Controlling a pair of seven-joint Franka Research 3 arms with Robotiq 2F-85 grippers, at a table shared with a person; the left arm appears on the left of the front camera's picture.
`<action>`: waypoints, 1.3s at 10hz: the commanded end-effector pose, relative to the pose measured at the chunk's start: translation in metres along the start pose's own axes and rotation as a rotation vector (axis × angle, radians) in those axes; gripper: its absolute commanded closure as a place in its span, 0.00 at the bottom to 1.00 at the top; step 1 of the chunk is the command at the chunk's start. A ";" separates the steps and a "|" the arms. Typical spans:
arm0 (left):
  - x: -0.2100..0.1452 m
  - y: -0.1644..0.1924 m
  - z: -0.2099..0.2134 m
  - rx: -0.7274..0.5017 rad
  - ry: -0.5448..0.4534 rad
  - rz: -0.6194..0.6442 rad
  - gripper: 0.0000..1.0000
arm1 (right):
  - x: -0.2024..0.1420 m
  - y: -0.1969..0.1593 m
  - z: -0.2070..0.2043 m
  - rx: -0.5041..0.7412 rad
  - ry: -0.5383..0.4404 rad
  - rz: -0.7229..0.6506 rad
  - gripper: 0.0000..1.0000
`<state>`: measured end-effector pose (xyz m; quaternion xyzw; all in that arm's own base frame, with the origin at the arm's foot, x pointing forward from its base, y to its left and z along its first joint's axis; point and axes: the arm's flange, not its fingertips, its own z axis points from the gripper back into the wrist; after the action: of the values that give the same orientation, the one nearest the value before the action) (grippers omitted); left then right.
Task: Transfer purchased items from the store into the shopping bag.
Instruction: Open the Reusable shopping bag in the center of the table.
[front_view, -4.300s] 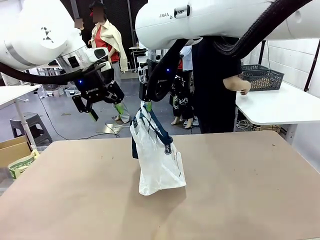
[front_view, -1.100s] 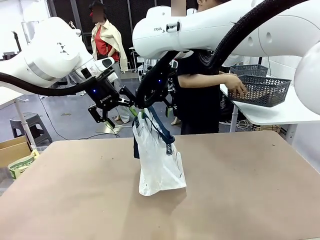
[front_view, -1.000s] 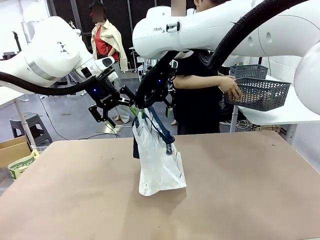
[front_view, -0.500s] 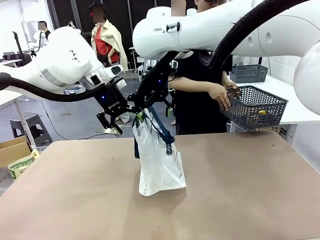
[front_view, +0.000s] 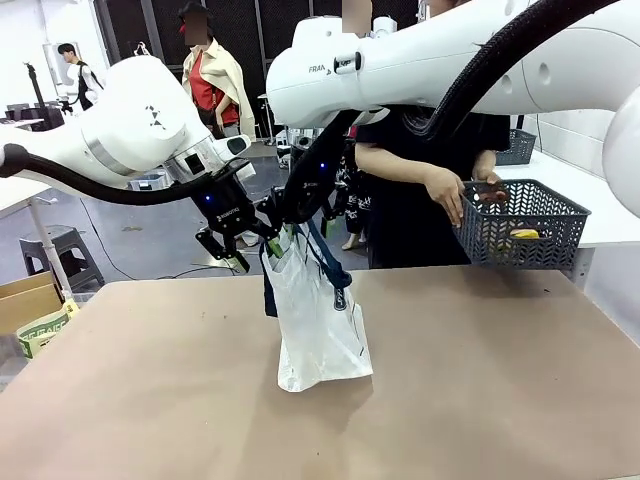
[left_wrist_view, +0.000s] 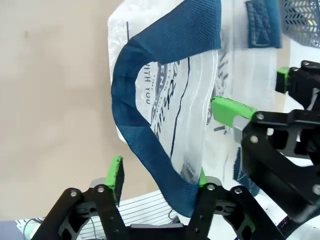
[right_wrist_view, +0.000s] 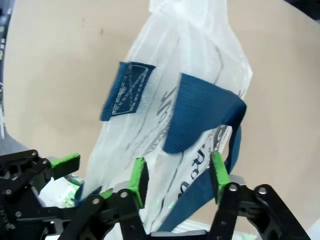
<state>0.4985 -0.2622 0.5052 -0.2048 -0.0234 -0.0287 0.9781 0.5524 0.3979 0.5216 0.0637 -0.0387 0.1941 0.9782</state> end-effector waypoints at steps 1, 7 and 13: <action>0.002 -0.004 -0.001 0.012 -0.007 0.018 1.00 | -0.012 -0.007 -0.009 0.022 0.020 -0.012 0.98; 0.003 -0.003 -0.002 0.117 -0.032 0.061 1.00 | -0.042 -0.022 -0.002 -0.027 0.065 0.082 1.00; -0.001 0.015 0.030 0.239 -0.036 0.066 1.00 | -0.060 -0.060 0.003 -0.113 0.003 0.292 1.00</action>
<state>0.4980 -0.2386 0.5153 -0.1122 -0.0337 0.0247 0.9928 0.5292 0.3316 0.5242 0.0073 -0.0355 0.3162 0.9480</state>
